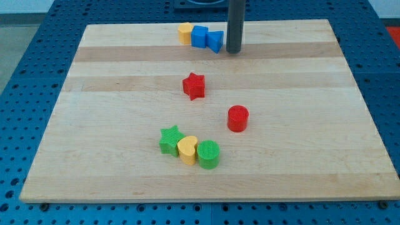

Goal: Slide the yellow heart towards the blue blocks

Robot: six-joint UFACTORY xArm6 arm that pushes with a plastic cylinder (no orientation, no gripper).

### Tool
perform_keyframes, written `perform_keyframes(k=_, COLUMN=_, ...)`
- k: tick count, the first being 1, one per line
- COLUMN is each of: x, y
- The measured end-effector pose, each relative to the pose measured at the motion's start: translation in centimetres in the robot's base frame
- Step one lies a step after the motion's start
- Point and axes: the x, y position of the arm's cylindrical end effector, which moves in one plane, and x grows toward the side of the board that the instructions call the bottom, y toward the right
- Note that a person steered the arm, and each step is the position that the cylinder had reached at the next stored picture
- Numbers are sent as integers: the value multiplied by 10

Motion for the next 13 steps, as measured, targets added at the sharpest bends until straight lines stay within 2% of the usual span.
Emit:
perform_keyframes(k=2, x=83, y=-11)
perform_keyframes(k=3, x=104, y=-30)
perform_keyframes(k=6, x=156, y=-116)
perform_keyframes(k=9, x=176, y=-235)
perform_keyframes(k=10, x=196, y=-267)
perform_keyframes(k=11, x=230, y=-278)
perform_keyframes(k=12, x=260, y=-265)
perform_keyframes(k=13, x=275, y=-227)
